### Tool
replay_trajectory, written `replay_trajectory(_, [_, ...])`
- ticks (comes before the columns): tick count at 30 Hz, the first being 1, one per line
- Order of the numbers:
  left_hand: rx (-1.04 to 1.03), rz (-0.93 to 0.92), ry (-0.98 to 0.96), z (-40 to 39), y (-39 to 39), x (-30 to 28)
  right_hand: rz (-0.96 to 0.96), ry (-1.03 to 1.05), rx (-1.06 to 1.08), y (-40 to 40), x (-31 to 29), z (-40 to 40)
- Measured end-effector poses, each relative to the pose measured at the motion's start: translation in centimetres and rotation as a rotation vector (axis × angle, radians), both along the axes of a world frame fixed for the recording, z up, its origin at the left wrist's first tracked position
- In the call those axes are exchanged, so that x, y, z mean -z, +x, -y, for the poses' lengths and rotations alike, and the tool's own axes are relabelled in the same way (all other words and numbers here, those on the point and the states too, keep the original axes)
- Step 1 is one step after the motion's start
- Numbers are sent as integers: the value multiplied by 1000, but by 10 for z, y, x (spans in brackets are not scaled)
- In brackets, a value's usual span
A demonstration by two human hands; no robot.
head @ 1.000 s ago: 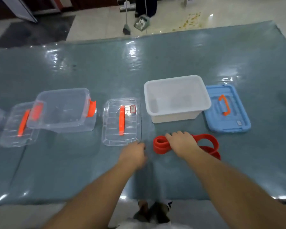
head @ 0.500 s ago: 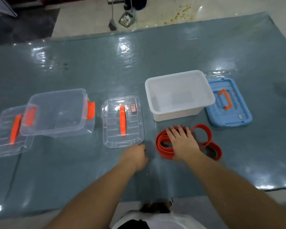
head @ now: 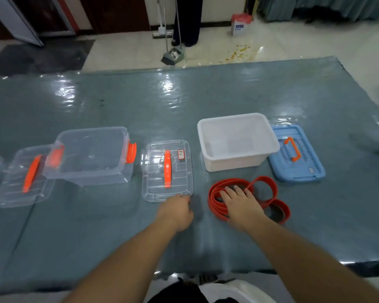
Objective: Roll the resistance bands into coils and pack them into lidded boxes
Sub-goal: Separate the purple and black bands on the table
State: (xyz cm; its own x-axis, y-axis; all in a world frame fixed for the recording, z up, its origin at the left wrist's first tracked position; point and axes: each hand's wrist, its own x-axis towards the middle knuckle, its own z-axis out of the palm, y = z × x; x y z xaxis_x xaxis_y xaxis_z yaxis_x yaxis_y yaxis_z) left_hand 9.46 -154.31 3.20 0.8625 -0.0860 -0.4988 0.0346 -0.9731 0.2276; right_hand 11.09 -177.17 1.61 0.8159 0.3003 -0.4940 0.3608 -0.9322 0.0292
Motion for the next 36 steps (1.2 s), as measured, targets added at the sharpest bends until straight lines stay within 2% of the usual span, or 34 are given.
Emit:
replay_trajectory(6, [-196, 58, 34, -22, -31, -25, 69, 13, -224, 7, -19, -24])
replay_trajectory(15, [-573, 22, 122, -90, -117, -34, 35, 149, -378, -12, -17, -115])
replay_trajectory(24, [-834, 94, 152, -181, -183, -50, 37, 240, -602, -51, -47, -272])
replay_trajectory(36, [-1062, 155, 82, -359, -290, -59, 67, 298, -768, -136, -84, -501])
